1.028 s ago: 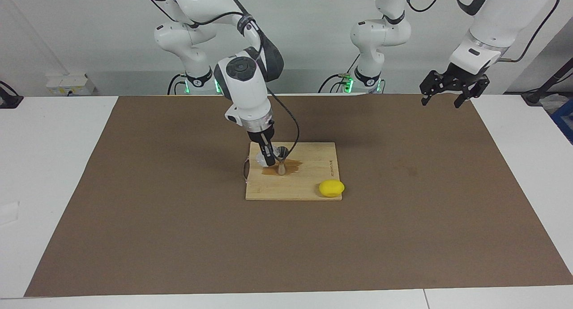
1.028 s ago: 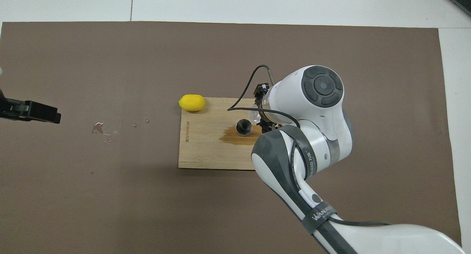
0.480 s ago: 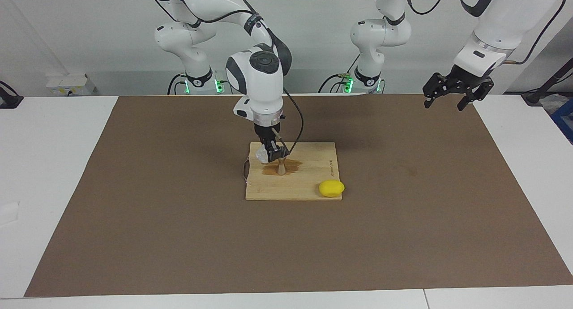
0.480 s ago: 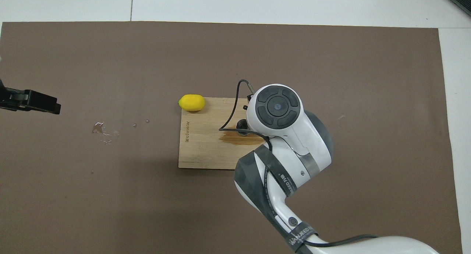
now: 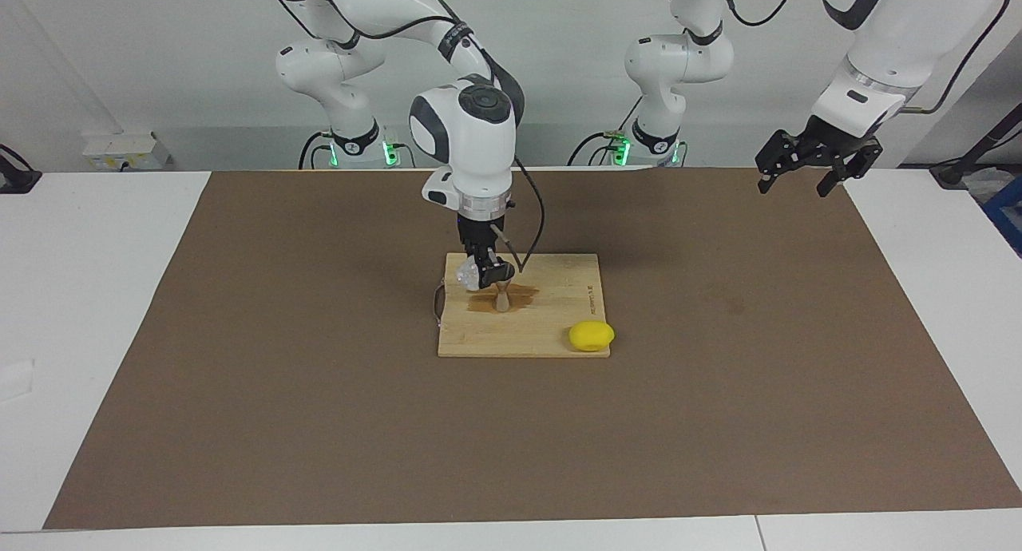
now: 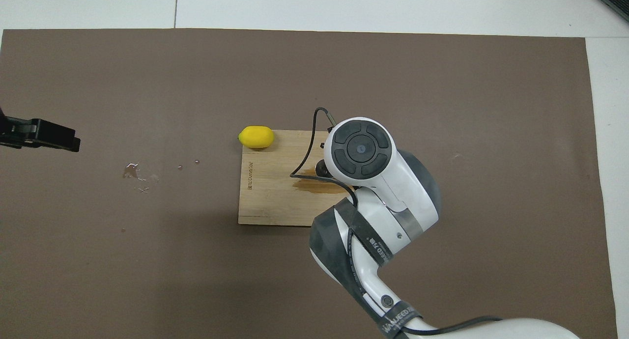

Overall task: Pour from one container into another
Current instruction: 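Carry the glass cup with the right gripper back to its spot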

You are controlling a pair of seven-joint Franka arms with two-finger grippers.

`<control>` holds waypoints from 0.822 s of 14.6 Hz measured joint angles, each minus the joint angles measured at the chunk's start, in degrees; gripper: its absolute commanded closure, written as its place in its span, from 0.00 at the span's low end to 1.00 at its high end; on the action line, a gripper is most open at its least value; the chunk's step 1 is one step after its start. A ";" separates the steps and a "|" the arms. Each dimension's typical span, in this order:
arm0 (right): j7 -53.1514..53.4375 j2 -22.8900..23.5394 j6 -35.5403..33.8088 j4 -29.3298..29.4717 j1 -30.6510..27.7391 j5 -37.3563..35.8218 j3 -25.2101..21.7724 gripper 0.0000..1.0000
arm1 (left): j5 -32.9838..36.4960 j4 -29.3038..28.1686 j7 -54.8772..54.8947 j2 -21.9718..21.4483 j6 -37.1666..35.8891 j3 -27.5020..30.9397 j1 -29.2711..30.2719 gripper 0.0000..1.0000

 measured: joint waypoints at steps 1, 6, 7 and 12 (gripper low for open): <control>0.03 0.00 0.01 0.00 -0.31 2.00 -0.05 1.00 | 0.00 0.00 -0.09 0.00 0.00 -0.01 0.00 0.00; -2.62 0.06 0.06 -0.01 -4.34 14.11 -0.31 1.00 | 0.00 0.01 -0.34 0.00 0.00 -0.01 0.00 0.00; -3.95 0.13 0.06 -0.04 -5.29 16.81 -0.33 1.00 | 0.00 0.01 -0.38 0.00 0.00 -0.01 0.00 0.00; -12.68 0.33 0.06 -2.23 -11.12 28.19 -0.43 1.00 | 0.00 0.01 -0.51 0.00 0.00 0.05 0.04 0.00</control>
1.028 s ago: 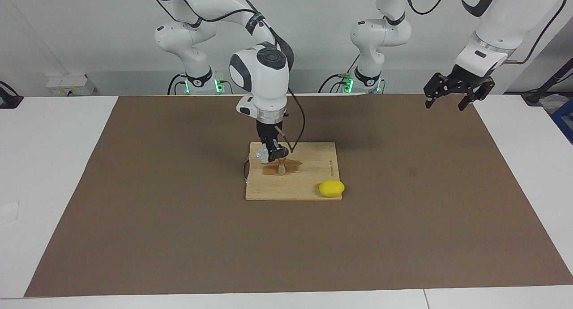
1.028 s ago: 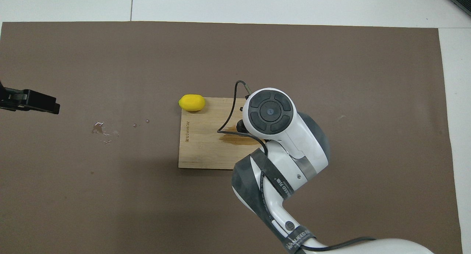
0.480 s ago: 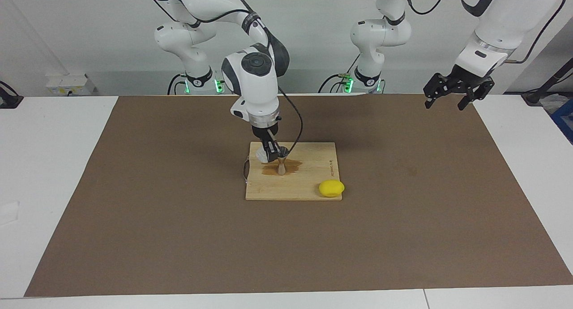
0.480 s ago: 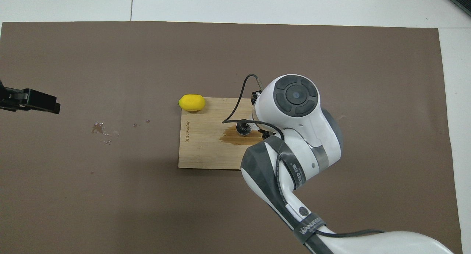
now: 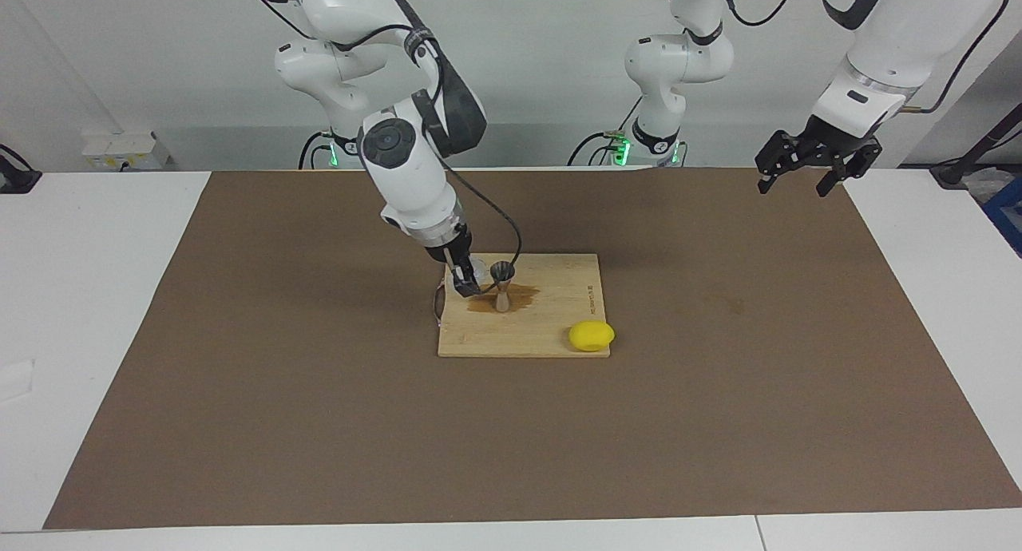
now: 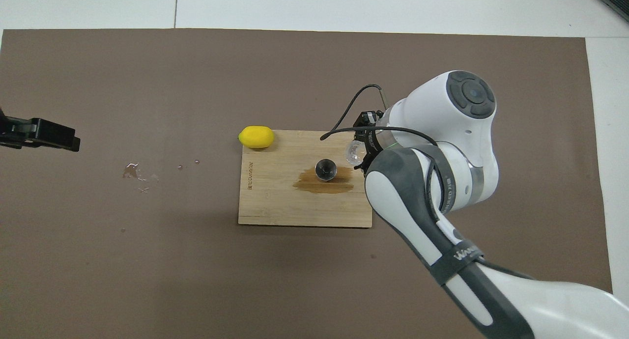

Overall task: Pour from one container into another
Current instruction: 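Carry the glass cup with the right gripper back to its spot, then lower the glass cup onto the table and open the right gripper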

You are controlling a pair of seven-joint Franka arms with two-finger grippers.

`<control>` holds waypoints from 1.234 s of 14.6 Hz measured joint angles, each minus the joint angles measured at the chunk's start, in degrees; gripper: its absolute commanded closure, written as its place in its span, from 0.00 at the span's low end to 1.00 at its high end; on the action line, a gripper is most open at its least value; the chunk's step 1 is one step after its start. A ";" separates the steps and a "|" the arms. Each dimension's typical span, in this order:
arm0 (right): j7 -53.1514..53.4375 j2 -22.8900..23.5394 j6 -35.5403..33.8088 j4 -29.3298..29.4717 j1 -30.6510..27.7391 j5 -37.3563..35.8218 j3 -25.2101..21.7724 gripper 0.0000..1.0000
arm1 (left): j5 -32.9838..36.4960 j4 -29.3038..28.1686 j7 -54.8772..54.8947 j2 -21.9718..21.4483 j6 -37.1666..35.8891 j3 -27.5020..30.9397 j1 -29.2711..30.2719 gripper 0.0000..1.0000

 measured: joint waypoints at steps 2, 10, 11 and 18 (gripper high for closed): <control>-7.06 -0.19 0.00 -2.84 -3.95 5.78 -0.10 1.00 | 0.00 0.00 -0.03 0.00 0.00 0.01 0.02 0.00; -31.35 -1.18 -0.45 -12.61 -20.68 16.70 -0.19 1.00 | 0.00 0.00 -0.07 0.00 0.00 0.01 0.02 0.00; -33.24 -1.03 -1.22 -13.11 -22.66 17.59 -0.19 1.00 | 0.00 0.00 -0.07 0.00 0.00 0.01 0.02 0.00; -44.46 2.80 -4.74 -13.63 -31.55 20.63 -0.19 0.64 | 0.00 0.00 -0.09 0.00 0.00 0.02 0.03 0.00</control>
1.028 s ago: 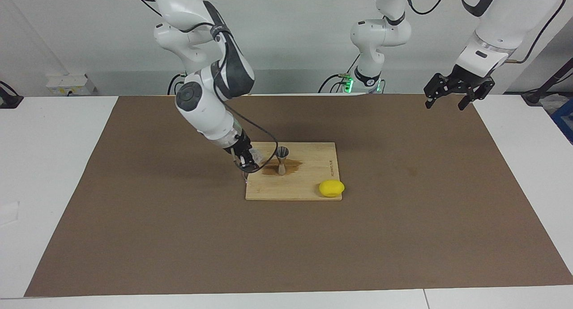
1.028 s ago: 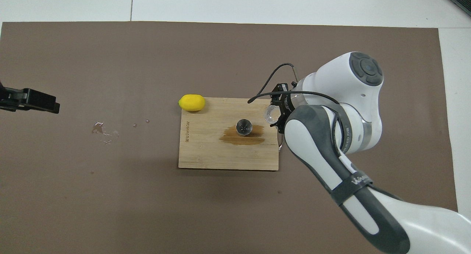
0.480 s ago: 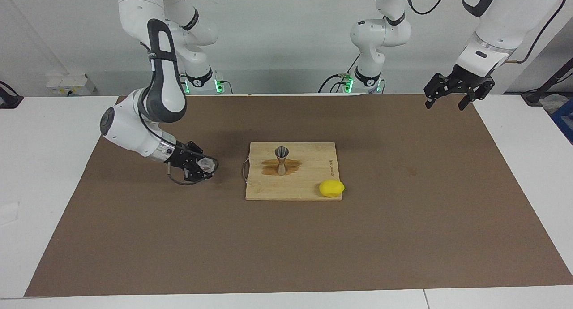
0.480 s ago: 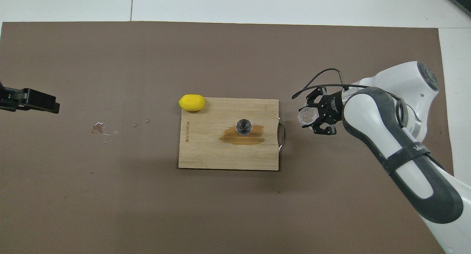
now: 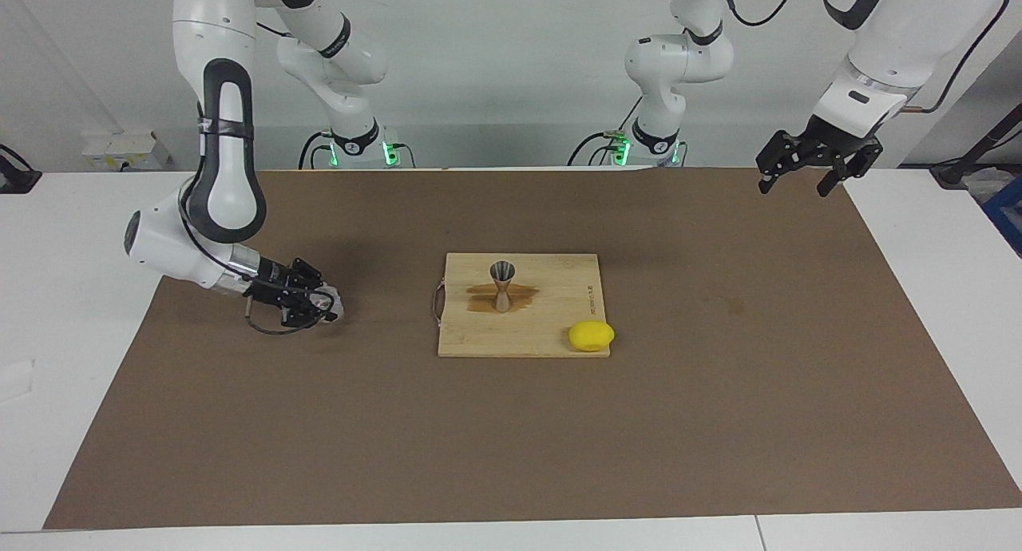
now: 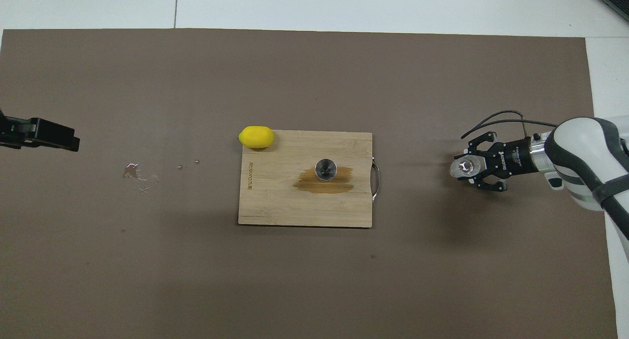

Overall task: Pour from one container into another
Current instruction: 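Lower the glass cup onto the table and open the right gripper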

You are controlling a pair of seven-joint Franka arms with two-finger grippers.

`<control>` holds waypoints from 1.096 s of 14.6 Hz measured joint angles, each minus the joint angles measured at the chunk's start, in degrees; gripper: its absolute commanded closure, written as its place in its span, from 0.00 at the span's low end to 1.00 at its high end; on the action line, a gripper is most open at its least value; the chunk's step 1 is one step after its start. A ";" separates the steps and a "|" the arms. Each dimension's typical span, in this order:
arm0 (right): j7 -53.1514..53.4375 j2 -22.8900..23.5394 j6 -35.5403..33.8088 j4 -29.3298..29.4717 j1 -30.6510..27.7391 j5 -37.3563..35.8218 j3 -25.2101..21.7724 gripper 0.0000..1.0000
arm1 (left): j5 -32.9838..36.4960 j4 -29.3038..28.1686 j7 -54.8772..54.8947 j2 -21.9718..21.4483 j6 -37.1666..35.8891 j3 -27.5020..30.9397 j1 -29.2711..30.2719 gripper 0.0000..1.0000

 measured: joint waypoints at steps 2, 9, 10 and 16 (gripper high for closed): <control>-0.34 0.23 0.03 -0.11 -0.49 0.00 -0.01 0.32 | 0.00 0.00 -0.01 0.00 0.00 0.01 0.01 0.00; -0.41 -1.04 0.11 -0.15 -1.26 -0.37 -0.41 0.05 | 0.00 0.00 -0.03 0.00 0.00 0.01 0.01 0.00; -0.42 -1.62 0.11 -0.17 -1.27 -0.65 -0.46 0.05 | 0.00 0.00 -0.03 0.00 0.00 0.01 0.01 0.00; -0.70 -4.33 0.11 -2.07 -2.58 -1.34 -0.50 0.02 | 0.00 0.02 -0.04 -0.01 0.00 0.01 0.01 0.00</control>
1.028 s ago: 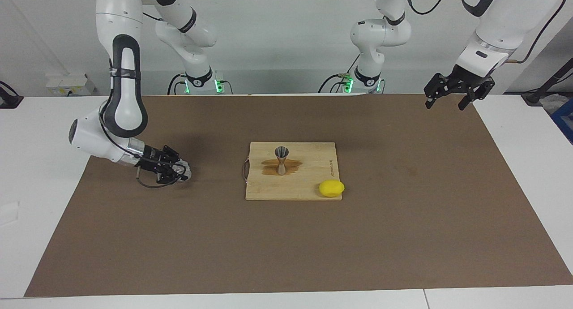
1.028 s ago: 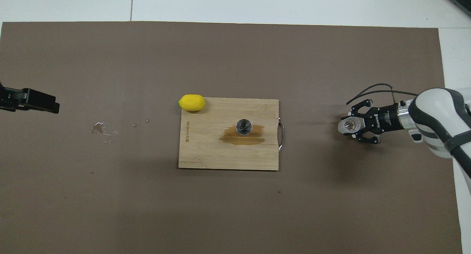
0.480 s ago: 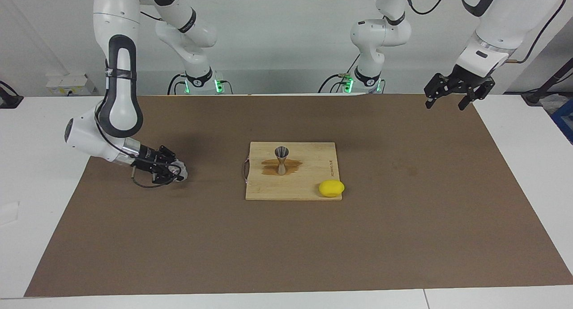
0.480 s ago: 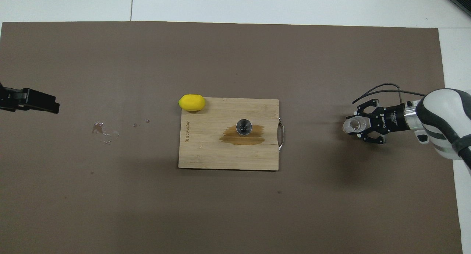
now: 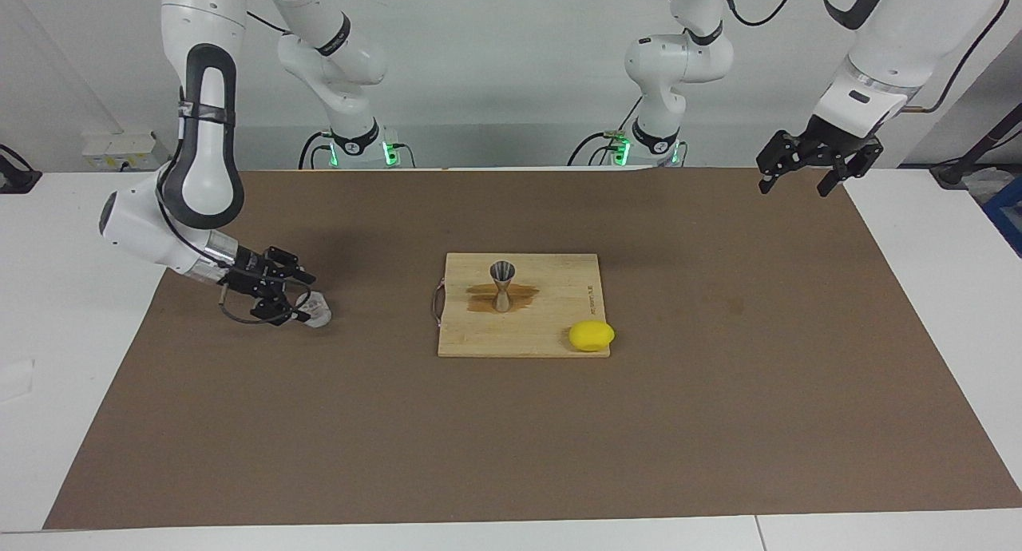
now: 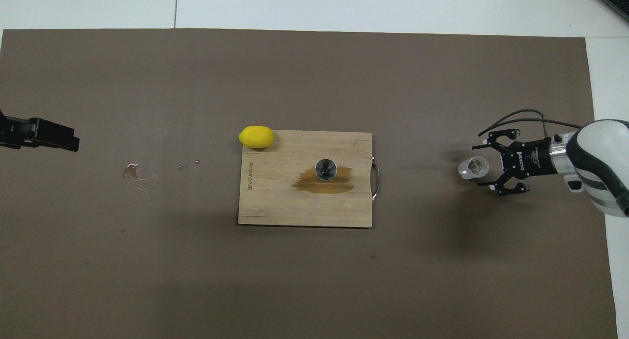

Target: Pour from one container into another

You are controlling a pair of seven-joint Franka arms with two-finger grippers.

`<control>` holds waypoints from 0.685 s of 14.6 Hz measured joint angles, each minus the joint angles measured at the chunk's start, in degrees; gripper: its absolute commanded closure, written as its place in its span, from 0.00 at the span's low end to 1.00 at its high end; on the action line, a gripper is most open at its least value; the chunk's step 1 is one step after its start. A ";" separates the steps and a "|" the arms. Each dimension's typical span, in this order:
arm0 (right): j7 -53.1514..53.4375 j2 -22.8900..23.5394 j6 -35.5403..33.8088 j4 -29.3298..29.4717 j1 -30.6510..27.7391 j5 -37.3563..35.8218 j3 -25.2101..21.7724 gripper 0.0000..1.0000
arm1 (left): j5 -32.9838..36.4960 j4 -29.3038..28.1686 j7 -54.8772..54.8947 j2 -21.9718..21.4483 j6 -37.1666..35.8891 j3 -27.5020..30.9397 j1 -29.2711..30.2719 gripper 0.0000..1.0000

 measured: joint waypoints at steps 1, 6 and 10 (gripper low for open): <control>-0.20 -0.86 0.00 0.02 -0.02 -1.17 0.00 0.02 | 0.00 0.01 0.00 0.00 0.00 0.00 0.00 0.00; -0.67 -7.98 -0.73 -0.01 2.81 -13.40 0.72 0.02 | 0.00 0.02 -0.01 0.00 0.00 0.12 0.01 0.00; -0.85 -11.49 -0.67 0.27 11.68 -26.70 1.02 0.02 | 0.14 0.02 -0.01 0.00 0.00 0.39 0.20 0.00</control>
